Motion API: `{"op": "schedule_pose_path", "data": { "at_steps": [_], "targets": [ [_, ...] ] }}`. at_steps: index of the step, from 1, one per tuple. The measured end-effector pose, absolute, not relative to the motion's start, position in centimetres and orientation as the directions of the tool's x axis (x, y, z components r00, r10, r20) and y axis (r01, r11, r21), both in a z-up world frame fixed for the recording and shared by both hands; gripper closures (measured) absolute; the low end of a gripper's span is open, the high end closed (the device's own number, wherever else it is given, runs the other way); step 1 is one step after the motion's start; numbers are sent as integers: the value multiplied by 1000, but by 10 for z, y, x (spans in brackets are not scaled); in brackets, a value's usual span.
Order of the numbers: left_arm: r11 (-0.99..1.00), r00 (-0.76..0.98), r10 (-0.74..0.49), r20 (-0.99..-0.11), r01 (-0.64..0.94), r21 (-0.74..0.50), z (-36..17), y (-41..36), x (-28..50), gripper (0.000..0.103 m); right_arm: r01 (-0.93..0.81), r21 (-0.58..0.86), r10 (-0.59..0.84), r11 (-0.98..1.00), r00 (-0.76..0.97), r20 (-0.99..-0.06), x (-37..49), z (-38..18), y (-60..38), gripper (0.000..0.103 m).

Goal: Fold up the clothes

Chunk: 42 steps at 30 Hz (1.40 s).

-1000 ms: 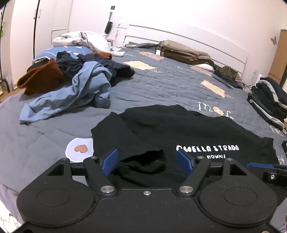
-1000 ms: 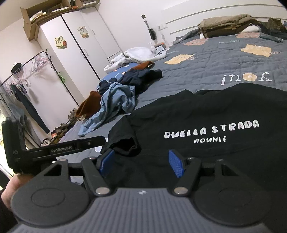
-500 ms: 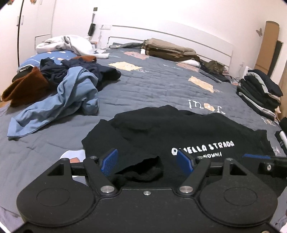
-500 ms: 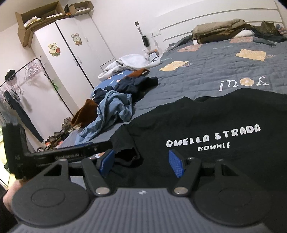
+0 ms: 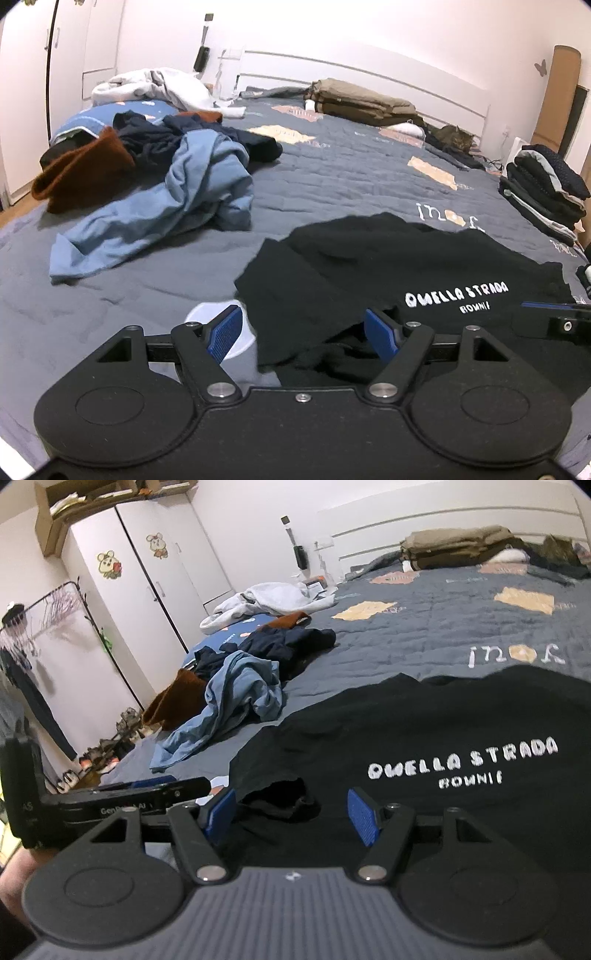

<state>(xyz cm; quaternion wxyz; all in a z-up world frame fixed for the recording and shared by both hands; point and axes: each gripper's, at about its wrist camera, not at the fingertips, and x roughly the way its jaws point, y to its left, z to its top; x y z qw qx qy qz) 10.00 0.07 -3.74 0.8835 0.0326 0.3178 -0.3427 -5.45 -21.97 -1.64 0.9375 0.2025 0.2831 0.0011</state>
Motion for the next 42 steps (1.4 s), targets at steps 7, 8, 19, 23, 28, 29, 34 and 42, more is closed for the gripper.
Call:
{"op": "schedule_pose_path", "data": {
  "at_steps": [7,8,19,23,28,29,34,42],
  "targets": [
    [741,542,-620,-567,643,-195,-32,12,110,31,110,304,80,946,831,-550,-38,-5,-202,37],
    [739,542,-621,-566,646,-193,-31,13,111,31,102,289,79,952,830,-551,-35,-5,-199,37],
    [769,562,-590,-579,609,-193,-38,39,134,27,-46,170,140,984,789,-598,2,-21,-166,36],
    [785,578,-584,-570,580,-216,-37,51,139,26,-107,152,178,983,772,-610,14,-29,-153,29],
    [802,582,-584,-566,521,-293,-39,64,149,25,-169,113,202,979,761,-617,27,-36,-137,20],
    [800,581,-588,-563,520,-299,-39,64,151,25,-180,98,202,979,761,-617,30,-36,-135,19],
    [794,571,-597,-564,520,-314,-41,63,154,25,-208,26,178,978,756,-630,42,-39,-130,16],
    [800,570,-595,-567,493,-344,-43,65,159,25,-303,-83,170,949,717,-676,61,-53,-114,16]
  ]
}}
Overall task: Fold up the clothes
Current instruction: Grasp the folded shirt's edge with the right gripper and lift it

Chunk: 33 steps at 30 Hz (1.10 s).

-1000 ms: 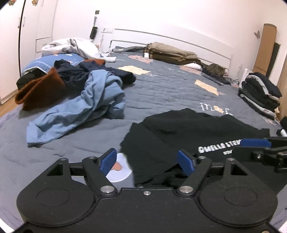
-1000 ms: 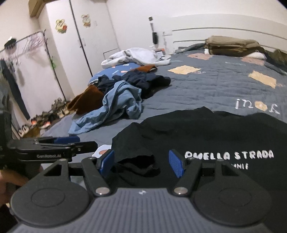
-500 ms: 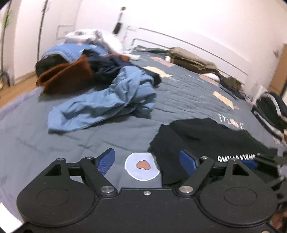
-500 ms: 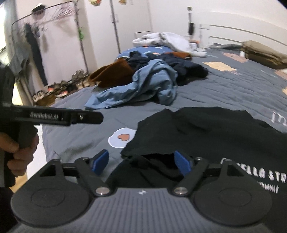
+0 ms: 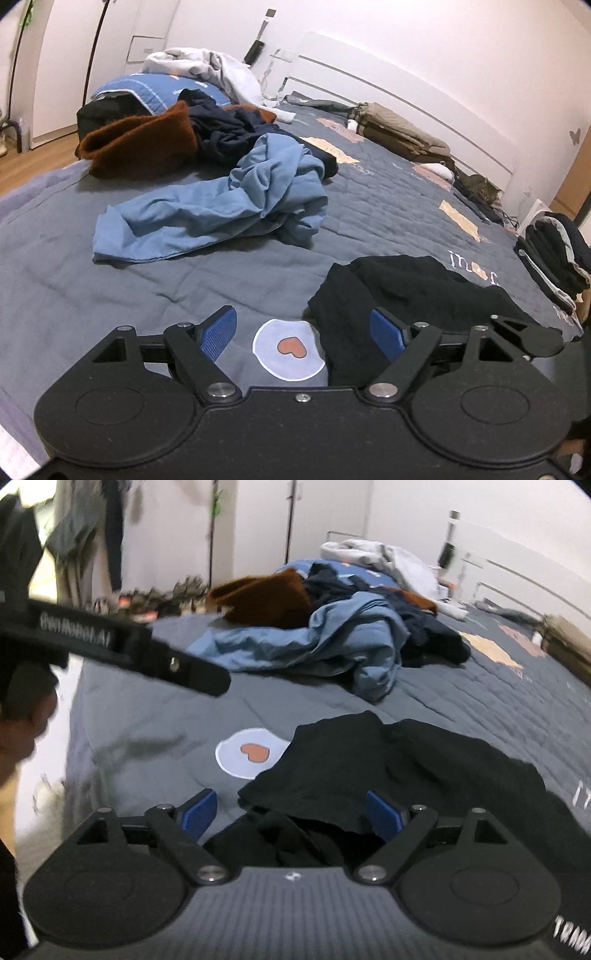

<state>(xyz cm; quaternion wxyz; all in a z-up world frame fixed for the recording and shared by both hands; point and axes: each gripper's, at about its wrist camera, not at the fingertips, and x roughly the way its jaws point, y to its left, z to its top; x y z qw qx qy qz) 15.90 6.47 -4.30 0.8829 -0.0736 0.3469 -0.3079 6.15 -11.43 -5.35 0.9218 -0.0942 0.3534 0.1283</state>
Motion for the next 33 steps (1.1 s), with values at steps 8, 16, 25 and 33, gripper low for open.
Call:
{"op": "schedule_pose_path", "data": {
  "at_steps": [8,16,25,33],
  "targets": [
    [801,570,-594,-568,481,-356,-43,65,162,25,-363,-152,160,919,697,-699,78,-66,-97,16],
    [797,557,-602,-572,456,-395,-46,68,168,25,-424,-303,105,853,709,-697,86,-81,-79,19],
    [798,553,-601,-578,458,-392,-48,67,168,24,-331,-204,117,921,736,-667,93,-69,-99,90],
    [799,552,-600,-579,455,-394,-48,65,167,24,-123,80,147,989,813,-563,87,-36,-160,103]
  ]
}}
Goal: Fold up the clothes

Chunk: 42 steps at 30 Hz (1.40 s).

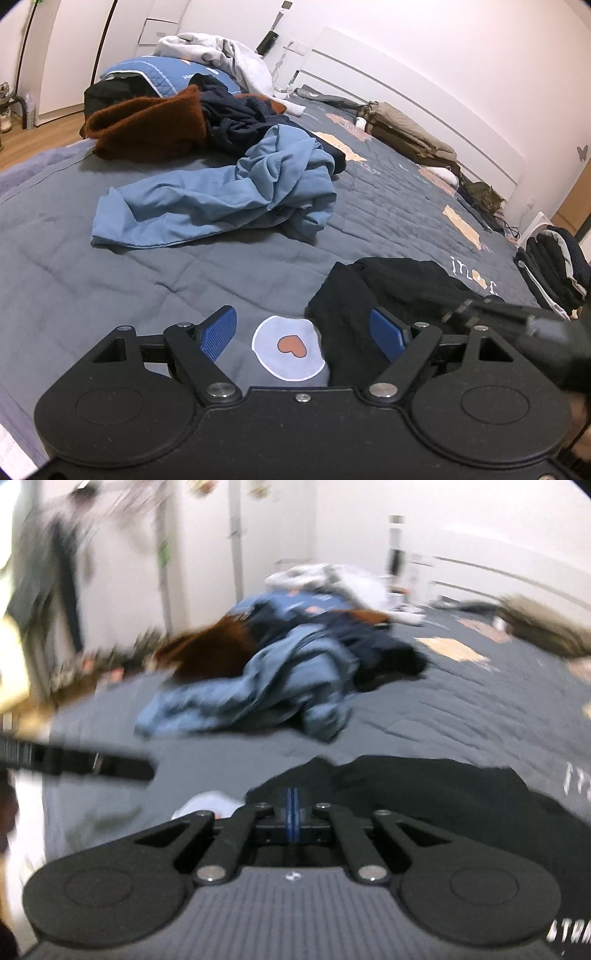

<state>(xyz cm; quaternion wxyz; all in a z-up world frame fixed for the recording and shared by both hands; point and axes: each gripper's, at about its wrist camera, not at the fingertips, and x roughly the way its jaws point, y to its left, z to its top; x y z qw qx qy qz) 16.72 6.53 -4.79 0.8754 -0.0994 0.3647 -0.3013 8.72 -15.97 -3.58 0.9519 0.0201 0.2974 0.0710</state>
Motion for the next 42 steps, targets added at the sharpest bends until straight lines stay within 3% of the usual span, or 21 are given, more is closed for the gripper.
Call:
{"op": "schedule_pose_path", "data": {
  "at_steps": [5,11,14,16,18,24,33,35,36,37,38,39,42],
  "targets": [
    [799,553,-599,-579,455,-392,-48,64,167,24,-37,145,110,989,834,-540,83,-26,-192,103],
    [803,552,-594,-585,449,-391,-50,63,168,24,-217,-9,170,976,788,-592,75,-28,-162,98],
    [805,556,-592,-583,443,-396,-49,64,168,24,-300,-75,190,951,759,-623,74,-35,-140,87],
    [806,558,-592,-582,435,-402,-49,66,169,24,-358,-116,207,926,743,-636,72,-41,-125,69],
    [807,558,-591,-583,424,-412,-50,68,170,24,-408,-157,218,899,730,-648,70,-46,-111,61],
    [806,555,-592,-584,416,-421,-50,69,172,24,-526,-279,219,804,697,-683,67,-60,-79,52],
    [805,553,-593,-585,410,-428,-51,70,173,24,-568,-417,133,709,689,-712,73,-79,-63,53],
    [805,553,-593,-585,411,-427,-51,70,173,24,-573,-411,129,709,679,-723,77,-82,-63,61],
    [805,553,-593,-585,413,-425,-51,70,173,24,-573,-402,129,714,673,-729,79,-84,-63,77],
    [805,553,-593,-585,415,-423,-51,70,173,24,-574,-394,130,718,666,-734,81,-85,-64,86],
    [805,553,-593,-585,417,-422,-51,70,173,24,-564,-391,128,727,670,-731,82,-85,-65,87],
    [804,552,-594,-585,419,-421,-51,70,173,24,-546,-373,135,750,679,-722,83,-82,-68,94],
    [803,550,-596,-585,422,-421,-51,70,173,24,-490,-315,157,813,704,-692,85,-73,-80,97]
  ]
}}
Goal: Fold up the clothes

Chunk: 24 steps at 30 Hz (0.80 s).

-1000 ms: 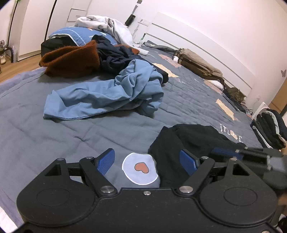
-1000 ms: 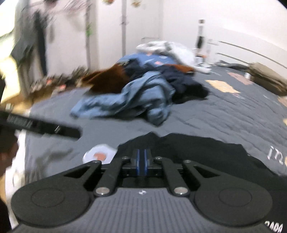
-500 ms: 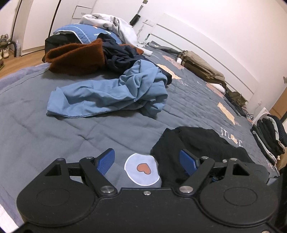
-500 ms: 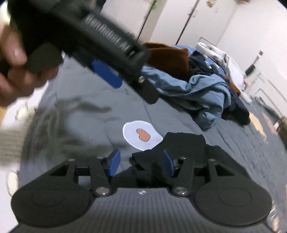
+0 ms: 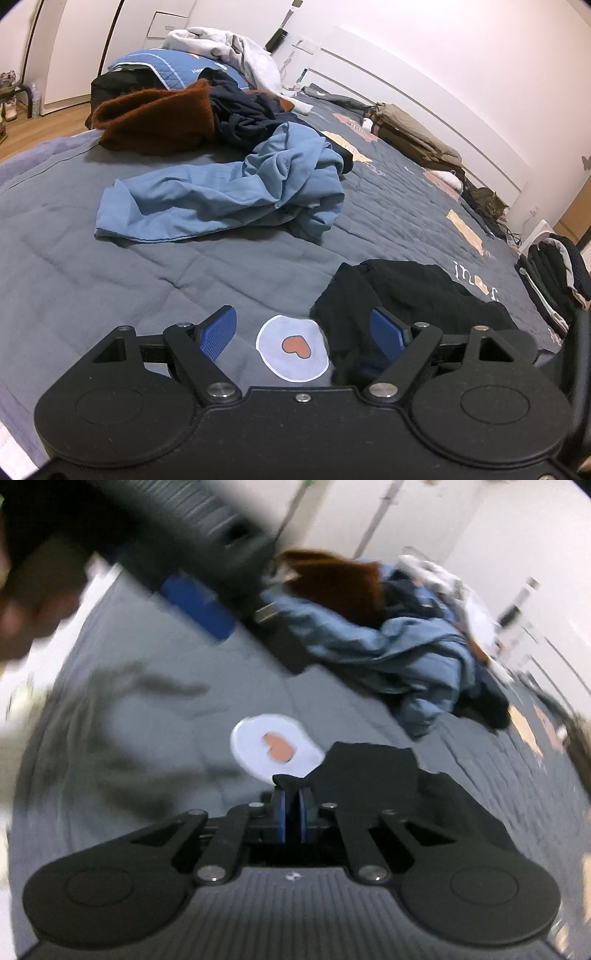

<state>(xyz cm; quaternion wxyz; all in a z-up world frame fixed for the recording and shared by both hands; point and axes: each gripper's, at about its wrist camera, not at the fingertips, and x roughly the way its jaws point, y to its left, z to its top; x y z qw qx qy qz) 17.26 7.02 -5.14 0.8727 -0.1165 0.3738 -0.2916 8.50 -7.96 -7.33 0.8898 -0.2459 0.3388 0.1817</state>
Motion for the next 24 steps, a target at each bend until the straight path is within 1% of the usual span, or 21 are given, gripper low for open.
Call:
{"op": "schedule_pose_path", "data": {
  "at_steps": [5,10,16,21,24],
  "targets": [
    [791,546,-612,-573,450,-416,-49,68,170,24,-334,-129,192,934,771,-607,88,-46,-119,98],
    [752,519,-654,-551,525,-398,-45,59,160,24,-168,71,179,983,816,-550,91,-29,-165,98],
    [693,467,-702,-539,623,-363,-43,45,146,24,-13,244,145,970,832,-535,88,-29,-216,98],
    [637,410,-748,-521,665,-391,-44,40,141,24,121,357,93,926,844,-528,82,-41,-252,98],
    [634,405,-749,-525,668,-390,-45,39,141,23,199,407,48,891,852,-521,77,-48,-271,102]
  ]
}}
